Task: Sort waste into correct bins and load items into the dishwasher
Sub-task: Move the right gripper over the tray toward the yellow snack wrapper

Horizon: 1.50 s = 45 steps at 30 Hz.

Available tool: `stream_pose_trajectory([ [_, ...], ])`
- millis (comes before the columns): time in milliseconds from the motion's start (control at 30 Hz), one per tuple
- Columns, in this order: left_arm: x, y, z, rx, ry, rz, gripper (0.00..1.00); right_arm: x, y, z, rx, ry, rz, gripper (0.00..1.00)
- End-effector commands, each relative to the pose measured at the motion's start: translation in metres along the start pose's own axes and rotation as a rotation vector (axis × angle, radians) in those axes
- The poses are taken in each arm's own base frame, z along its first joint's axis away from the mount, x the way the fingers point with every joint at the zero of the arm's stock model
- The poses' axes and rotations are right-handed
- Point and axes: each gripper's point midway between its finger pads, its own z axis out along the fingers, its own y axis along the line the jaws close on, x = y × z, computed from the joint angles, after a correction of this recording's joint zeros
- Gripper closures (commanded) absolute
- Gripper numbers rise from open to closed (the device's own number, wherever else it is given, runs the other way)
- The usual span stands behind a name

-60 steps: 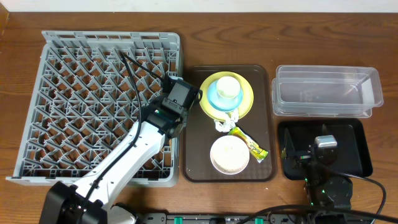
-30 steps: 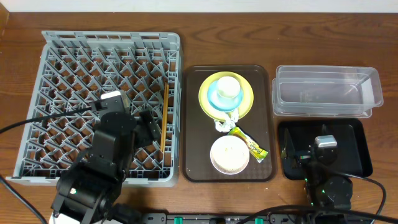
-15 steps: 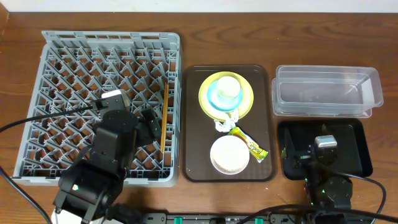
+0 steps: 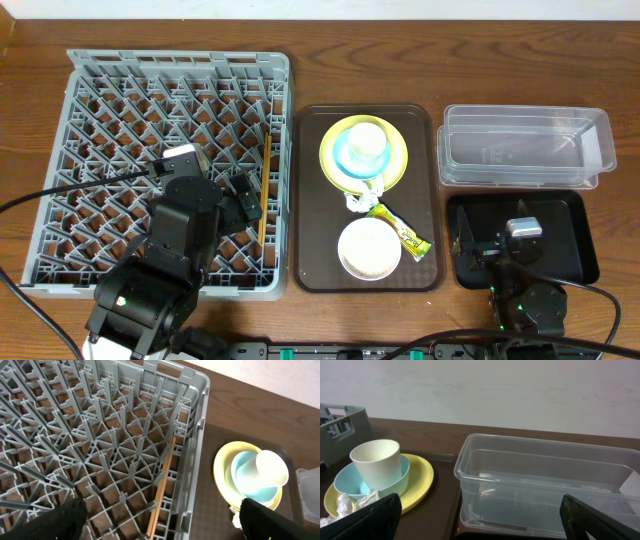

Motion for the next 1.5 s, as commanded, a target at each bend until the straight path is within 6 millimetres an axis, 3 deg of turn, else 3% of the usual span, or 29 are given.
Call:
stream_pose_trajectory([
  [0, -0.003, 0.003, -0.001, -0.018, -0.013, -0.005, 0.01, 0.001, 0.003, 0.0, -0.016, 0.005, -0.004, 0.01],
  [67, -0.003, 0.003, -0.001, -0.018, -0.013, -0.005, 0.01, 0.001, 0.006, 0.0, -0.029, 0.004, 0.012, 0.01],
  [233, -0.003, 0.003, -0.001, -0.018, -0.013, -0.005, 0.01, -0.002, 0.016, -0.001, -0.093, 0.001, 0.237, 0.01],
  [367, -0.003, 0.003, -0.001, -0.018, -0.013, -0.005, 0.0, -0.019, 0.041, -0.007, -0.243, -0.029, 0.242, 0.01],
  [500, -0.003, 0.003, -0.001, -0.018, -0.013, -0.005, 0.0, -0.034, 0.04, -0.015, -0.231, 0.031, 0.269, 0.01],
  [600, -0.003, 0.003, -0.001, -0.018, -0.013, -0.005, 0.0, -0.056, 0.039, -0.022, -0.21, 0.104, 0.264, 0.01],
  [733, -0.003, 0.003, -0.001, -0.018, -0.013, -0.005, 0.0, -0.088, 0.039, -0.023, -0.196, 0.277, 0.241, 0.01],
  [833, -0.003, 0.003, -0.001, -0.018, -0.013, -0.005, 0.0, -0.097, 0.039, -0.021, -0.179, 0.503, 0.218, 0.01],
  [1000, -0.003, 0.003, -0.001, -0.018, -0.013, -0.005, 0.0, -0.089, 0.041, -0.021, -0.149, 0.888, 0.248, 0.01],
  [1100, -0.003, 0.003, -0.001, -0.018, -0.013, -0.005, 0.0, -0.081, 0.044, -0.014, -0.157, 0.989, 0.26, 0.01],
  [1167, -0.003, 0.003, -0.001, -0.018, -0.013, -0.005, 0.0, -0.071, 0.051, -0.009, -0.194, 1.04, 0.288, 0.12],
  [1267, -0.003, 0.003, -0.001, -0.018, -0.013, -0.005, 0.0, -0.056, 0.057, -0.007, -0.213, 1.106, 0.307, 0.4],
  [1333, -0.003, 0.003, -0.001, -0.018, -0.013, -0.005, 0.0, -0.045, 0.061, -0.008, -0.221, 1.141, 0.303, 0.65],
  [1467, -0.003, 0.003, -0.001, -0.018, -0.013, -0.005, 0.0, -0.023, 0.079, -0.009, -0.258, 1.18, 0.285, 0.8],
])
